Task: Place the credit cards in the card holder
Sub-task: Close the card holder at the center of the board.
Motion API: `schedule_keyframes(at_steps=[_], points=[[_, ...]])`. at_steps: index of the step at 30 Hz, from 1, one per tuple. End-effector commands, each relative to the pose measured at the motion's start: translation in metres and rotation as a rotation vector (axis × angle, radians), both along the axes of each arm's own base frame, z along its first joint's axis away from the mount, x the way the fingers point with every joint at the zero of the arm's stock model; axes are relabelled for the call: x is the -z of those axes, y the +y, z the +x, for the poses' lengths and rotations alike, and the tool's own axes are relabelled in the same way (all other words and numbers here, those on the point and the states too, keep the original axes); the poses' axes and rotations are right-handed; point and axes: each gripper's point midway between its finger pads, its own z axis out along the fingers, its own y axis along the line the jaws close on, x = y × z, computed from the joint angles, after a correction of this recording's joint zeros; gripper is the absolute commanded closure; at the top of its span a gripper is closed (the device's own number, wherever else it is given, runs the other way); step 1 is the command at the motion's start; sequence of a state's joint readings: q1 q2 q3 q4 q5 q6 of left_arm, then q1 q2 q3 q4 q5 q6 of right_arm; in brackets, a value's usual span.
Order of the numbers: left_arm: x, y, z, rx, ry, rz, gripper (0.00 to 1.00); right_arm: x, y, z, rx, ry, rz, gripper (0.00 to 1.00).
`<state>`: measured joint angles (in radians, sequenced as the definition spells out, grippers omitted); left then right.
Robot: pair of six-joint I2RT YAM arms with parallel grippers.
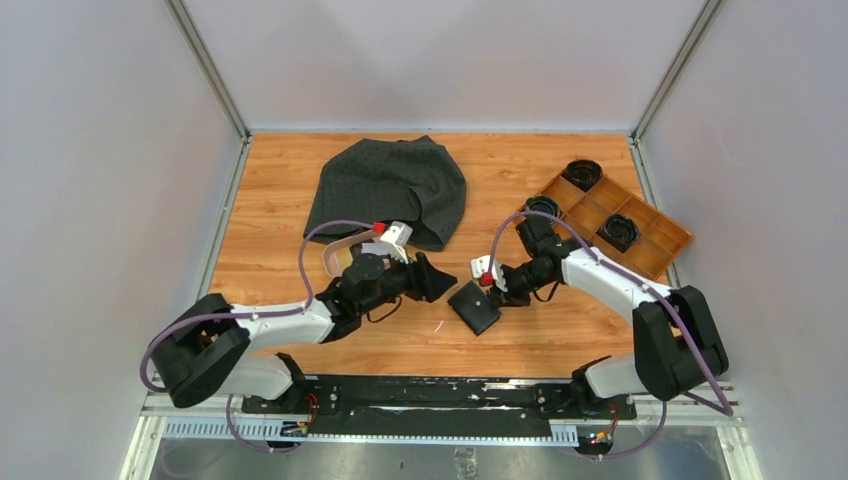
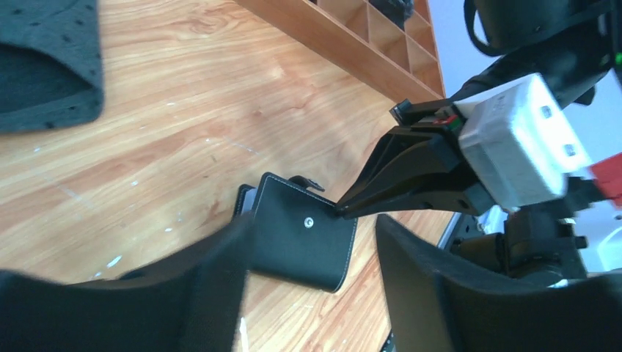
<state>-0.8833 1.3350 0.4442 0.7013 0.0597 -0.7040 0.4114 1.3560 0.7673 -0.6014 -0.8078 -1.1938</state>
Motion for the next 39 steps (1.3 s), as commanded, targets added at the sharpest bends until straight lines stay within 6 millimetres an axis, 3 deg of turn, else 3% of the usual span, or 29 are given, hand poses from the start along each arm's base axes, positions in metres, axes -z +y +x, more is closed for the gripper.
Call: schedule_keyframes(at_steps=[1, 3, 4, 9, 19, 28, 39], points=[[0.003, 0.029, 0.008, -0.029, -0.045, 0.034, 0.25, 0.008, -0.004, 0.011, 0.04, -0.009, -0.085, 0.86], [-0.003, 0.036, 0.014, -0.025, -0.039, 0.011, 0.05, 0.01, -0.005, 0.01, 0.038, -0.008, -0.092, 0.86], [-0.004, 0.036, 0.015, -0.014, -0.03, 0.002, 0.01, 0.011, -0.005, 0.011, 0.037, -0.008, -0.095, 0.86], [0.001, 0.022, 0.015, 0.075, 0.018, -0.003, 0.01, 0.017, -0.006, 0.012, 0.052, 0.014, -0.121, 0.86], [0.044, -0.005, 0.018, 0.155, 0.113, 0.073, 0.36, 0.018, -0.003, 0.009, 0.053, 0.043, -0.106, 0.86], [0.087, -0.035, 0.013, 0.228, 0.214, 0.13, 0.51, 0.017, -0.002, 0.008, 0.052, 0.043, -0.105, 0.85], [0.12, -0.036, 0.002, 0.143, 0.322, 0.171, 0.79, 0.014, 0.0, 0.008, 0.06, 0.048, -0.096, 0.85]])
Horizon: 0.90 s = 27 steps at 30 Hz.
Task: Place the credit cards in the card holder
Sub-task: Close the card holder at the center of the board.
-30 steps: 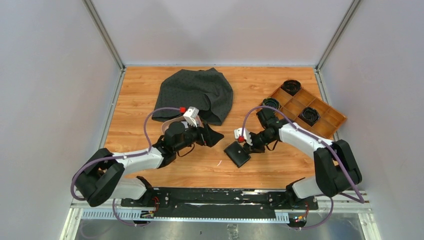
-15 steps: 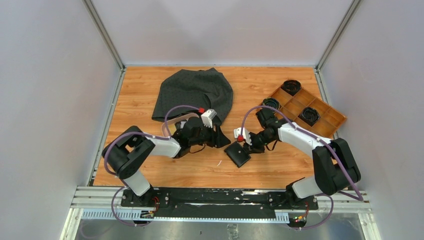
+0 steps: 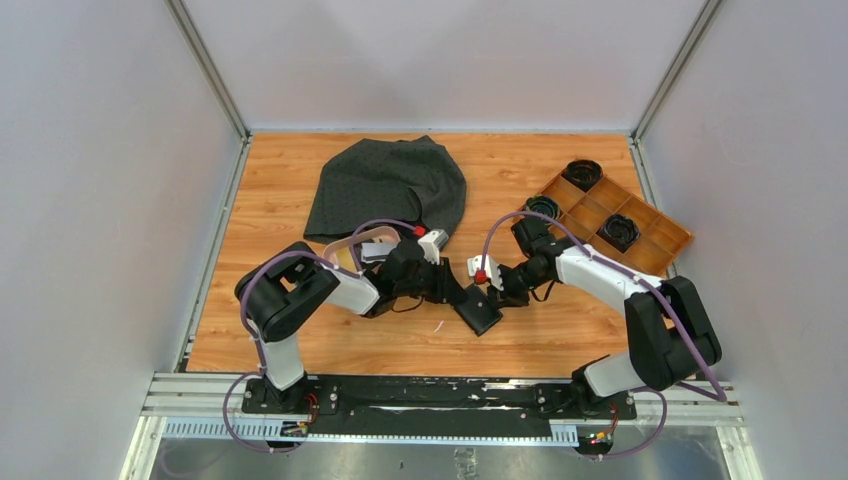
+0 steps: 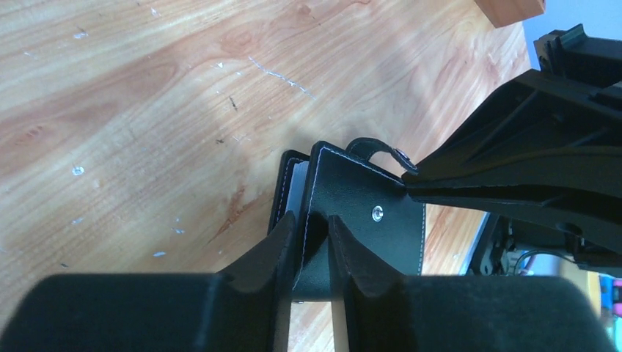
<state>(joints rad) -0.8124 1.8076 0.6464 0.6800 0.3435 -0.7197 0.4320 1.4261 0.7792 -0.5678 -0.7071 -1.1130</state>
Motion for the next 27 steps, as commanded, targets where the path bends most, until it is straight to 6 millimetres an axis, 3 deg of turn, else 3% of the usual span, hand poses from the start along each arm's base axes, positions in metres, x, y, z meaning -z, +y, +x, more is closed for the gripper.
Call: schedule_keyframes(at_steps=[1, 4, 9, 13, 21, 27], points=[[0.02, 0.003, -0.006, -0.077, 0.058, 0.042, 0.83, -0.007, 0.007, 0.0, -0.004, 0.009, 0.012, 0.85], [0.029, 0.013, -0.011, -0.161, 0.085, 0.068, 1.0, -0.01, 0.008, 0.001, 0.0, 0.004, 0.021, 0.85], [0.029, 0.029, -0.014, -0.33, 0.103, 0.056, 1.0, -0.02, 0.013, -0.001, 0.018, 0.016, 0.058, 0.81], [0.034, 0.044, -0.014, -0.543, 0.127, 0.034, 1.0, -0.028, 0.017, -0.004, 0.032, 0.05, 0.08, 0.71], [0.036, 0.044, -0.022, -0.766, 0.115, -0.068, 1.0, -0.034, 0.018, -0.003, 0.085, 0.107, 0.074, 0.64], [0.031, 0.043, -0.021, -0.78, 0.06, -0.065, 1.0, -0.028, 0.011, -0.01, 0.056, 0.149, 0.035, 0.67]])
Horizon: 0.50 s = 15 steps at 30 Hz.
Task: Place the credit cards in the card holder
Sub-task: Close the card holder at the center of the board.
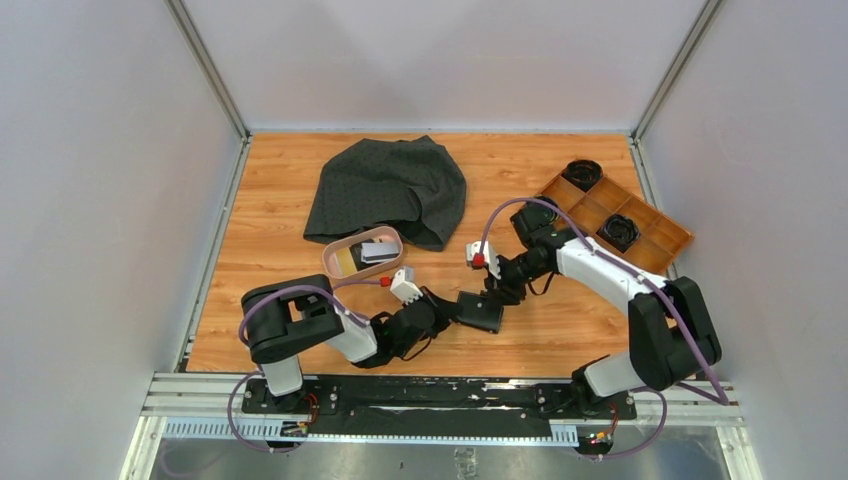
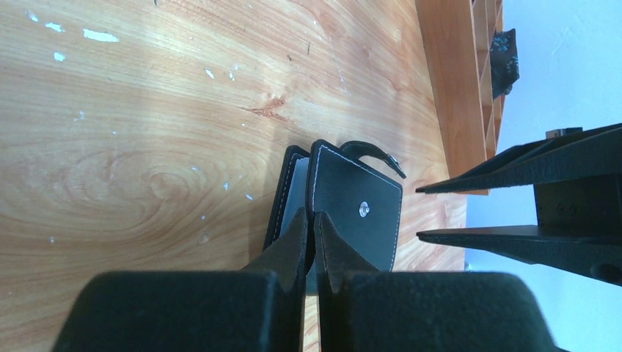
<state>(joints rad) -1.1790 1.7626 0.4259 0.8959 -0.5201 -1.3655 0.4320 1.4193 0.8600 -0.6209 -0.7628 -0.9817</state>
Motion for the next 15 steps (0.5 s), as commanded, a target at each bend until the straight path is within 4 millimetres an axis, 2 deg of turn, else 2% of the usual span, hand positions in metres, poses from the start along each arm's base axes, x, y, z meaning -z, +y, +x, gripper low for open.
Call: schedule_keyframes(at_steps=[1, 6, 9, 12, 15], points=[[0.031, 0.029, 0.006, -0.086, -0.017, 0.152, 1.0, 0.001, -0.003, -0.014, -0.035, 0.078, -0.018, 0.67], [0.019, 0.022, 0.005, -0.042, -0.063, 0.139, 0.9, 0.016, -0.011, -0.024, -0.082, 0.142, -0.069, 0.7], [0.007, 0.023, 0.005, -0.026, -0.114, 0.127, 0.78, 0.025, -0.015, -0.023, -0.075, 0.172, -0.112, 0.75], [-0.009, 0.031, 0.005, -0.019, -0.178, 0.128, 0.69, 0.032, -0.02, -0.022, -0.068, 0.186, -0.152, 0.78], [-0.028, 0.045, 0.005, -0.015, -0.26, 0.147, 0.65, 0.033, -0.022, -0.021, -0.061, 0.185, -0.168, 0.78]])
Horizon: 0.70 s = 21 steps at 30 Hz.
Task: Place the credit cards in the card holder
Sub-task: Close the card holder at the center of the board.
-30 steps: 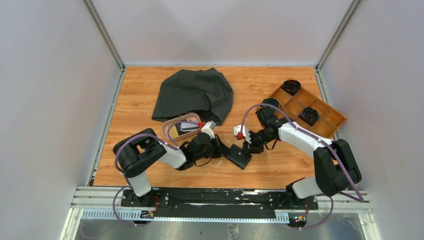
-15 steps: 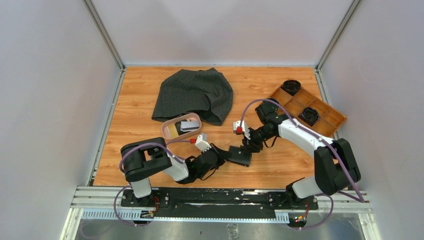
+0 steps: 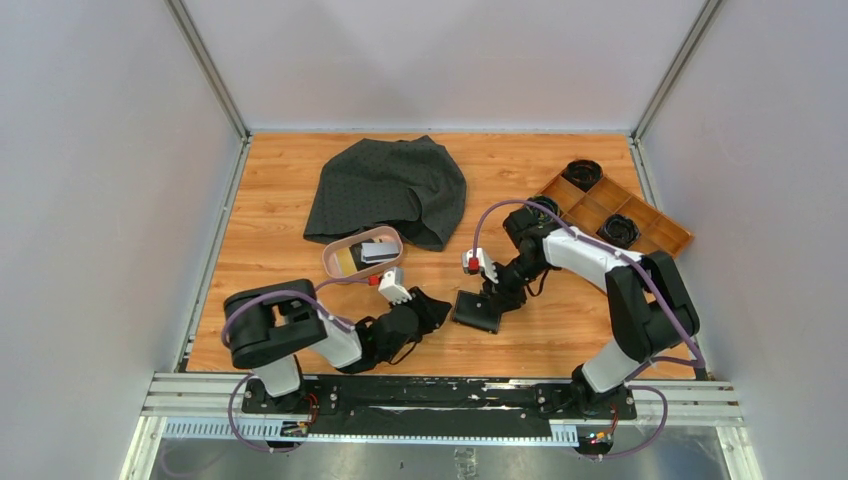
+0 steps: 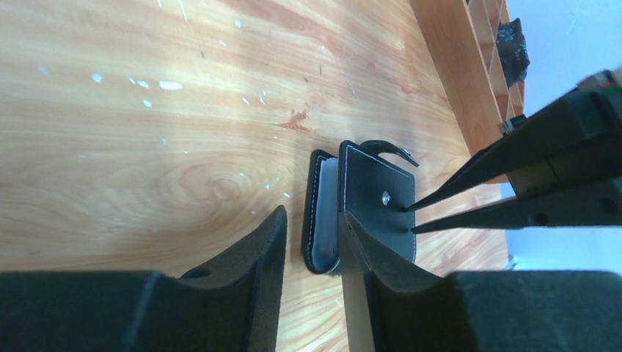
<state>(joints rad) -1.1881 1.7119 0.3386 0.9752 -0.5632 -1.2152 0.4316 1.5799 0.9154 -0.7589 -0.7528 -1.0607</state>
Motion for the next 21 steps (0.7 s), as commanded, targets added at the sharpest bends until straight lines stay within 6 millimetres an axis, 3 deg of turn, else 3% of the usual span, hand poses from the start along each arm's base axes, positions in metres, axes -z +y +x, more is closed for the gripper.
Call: schedule_keyframes(at_steps=[1, 4, 13, 18, 21], points=[[-0.031, 0.027, 0.008, -0.032, -0.178, 0.071, 0.63, 0.005, -0.011, -0.004, -0.012, 0.019, -0.068, 0.78], [-0.048, 0.042, 0.007, -0.012, -0.268, 0.13, 0.53, 0.001, -0.01, -0.007, -0.022, 0.027, -0.052, 0.77], [-0.099, 0.085, 0.0, 0.021, -0.514, 0.26, 0.01, -0.026, 0.004, -0.016, -0.053, 0.023, 0.088, 0.72], [-0.144, 0.097, -0.015, 0.076, -0.667, 0.19, 0.0, -0.03, 0.006, -0.018, -0.066, 0.021, 0.112, 0.72], [-0.149, 0.099, -0.025, 0.164, -0.751, 0.27, 0.0, -0.03, 0.006, -0.018, -0.066, 0.019, 0.111, 0.71]])
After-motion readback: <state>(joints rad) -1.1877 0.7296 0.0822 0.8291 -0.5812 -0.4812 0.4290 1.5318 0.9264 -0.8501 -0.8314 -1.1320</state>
